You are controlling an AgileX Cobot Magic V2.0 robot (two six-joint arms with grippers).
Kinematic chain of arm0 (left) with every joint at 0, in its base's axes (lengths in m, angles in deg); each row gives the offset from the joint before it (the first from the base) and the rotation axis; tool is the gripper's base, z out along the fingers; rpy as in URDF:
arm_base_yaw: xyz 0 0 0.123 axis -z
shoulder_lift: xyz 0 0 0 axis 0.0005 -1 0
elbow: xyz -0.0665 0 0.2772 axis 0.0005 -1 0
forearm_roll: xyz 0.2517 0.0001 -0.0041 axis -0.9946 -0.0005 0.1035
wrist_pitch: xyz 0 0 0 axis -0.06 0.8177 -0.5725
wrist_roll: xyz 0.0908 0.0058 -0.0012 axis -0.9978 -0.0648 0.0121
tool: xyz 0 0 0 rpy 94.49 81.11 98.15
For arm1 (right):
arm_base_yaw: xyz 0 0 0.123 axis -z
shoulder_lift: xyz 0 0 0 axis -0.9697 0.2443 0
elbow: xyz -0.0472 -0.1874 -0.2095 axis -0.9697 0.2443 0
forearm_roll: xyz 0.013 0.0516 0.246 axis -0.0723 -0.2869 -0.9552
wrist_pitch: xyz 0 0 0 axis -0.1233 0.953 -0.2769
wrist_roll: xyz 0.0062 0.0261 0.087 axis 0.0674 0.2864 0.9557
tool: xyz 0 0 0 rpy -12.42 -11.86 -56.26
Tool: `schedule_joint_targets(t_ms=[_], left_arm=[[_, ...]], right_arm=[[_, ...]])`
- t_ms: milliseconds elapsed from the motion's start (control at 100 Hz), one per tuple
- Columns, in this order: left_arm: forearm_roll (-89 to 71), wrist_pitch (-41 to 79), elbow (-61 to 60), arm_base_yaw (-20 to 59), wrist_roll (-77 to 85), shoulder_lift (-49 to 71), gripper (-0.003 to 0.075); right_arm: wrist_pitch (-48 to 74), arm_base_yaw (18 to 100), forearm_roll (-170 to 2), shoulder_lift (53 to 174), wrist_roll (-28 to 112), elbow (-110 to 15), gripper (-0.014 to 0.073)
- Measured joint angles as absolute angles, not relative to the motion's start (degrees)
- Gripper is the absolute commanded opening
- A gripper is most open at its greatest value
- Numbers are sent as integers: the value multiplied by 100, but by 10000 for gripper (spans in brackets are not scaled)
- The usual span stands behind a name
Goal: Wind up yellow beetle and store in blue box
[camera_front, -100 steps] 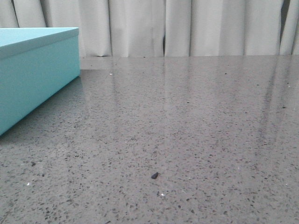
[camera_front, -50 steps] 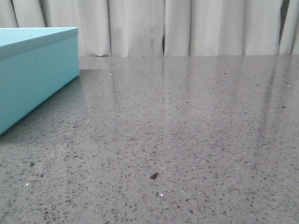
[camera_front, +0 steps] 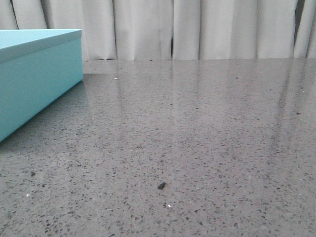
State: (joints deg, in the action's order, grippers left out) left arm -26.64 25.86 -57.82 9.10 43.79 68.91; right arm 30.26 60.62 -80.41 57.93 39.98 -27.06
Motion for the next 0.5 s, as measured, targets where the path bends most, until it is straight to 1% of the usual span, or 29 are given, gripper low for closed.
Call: schedule_joint_targets(t_ms=[170,220,260,310,380,500], left_arm=[[-2664,2586,-5782,910,4379,6891,-19],[-2664,2586,-5782,910,4379,6891,-19],[-2664,2586,-5782,910,4379,6891,-19],[-2664,2586,-5782,910,4379,6891,-19],[-2664,2586,-5782,910,4379,6891,-19],[-2664,2586,-5782,910,4379,6891,-19]], right_arm=[[2774,6851,-7749,5754,3998,-1987,-46],[2614,7080,-7709,5729,3998,-1594,-51],[2453,7240,-7693,5729,3998,-1304,-71],[2115,7446,-7679,5729,4035,-854,-71],[1822,7603,-7666,5729,4055,-223,-71],[1746,7654,-7636,5729,4084,665,-71]])
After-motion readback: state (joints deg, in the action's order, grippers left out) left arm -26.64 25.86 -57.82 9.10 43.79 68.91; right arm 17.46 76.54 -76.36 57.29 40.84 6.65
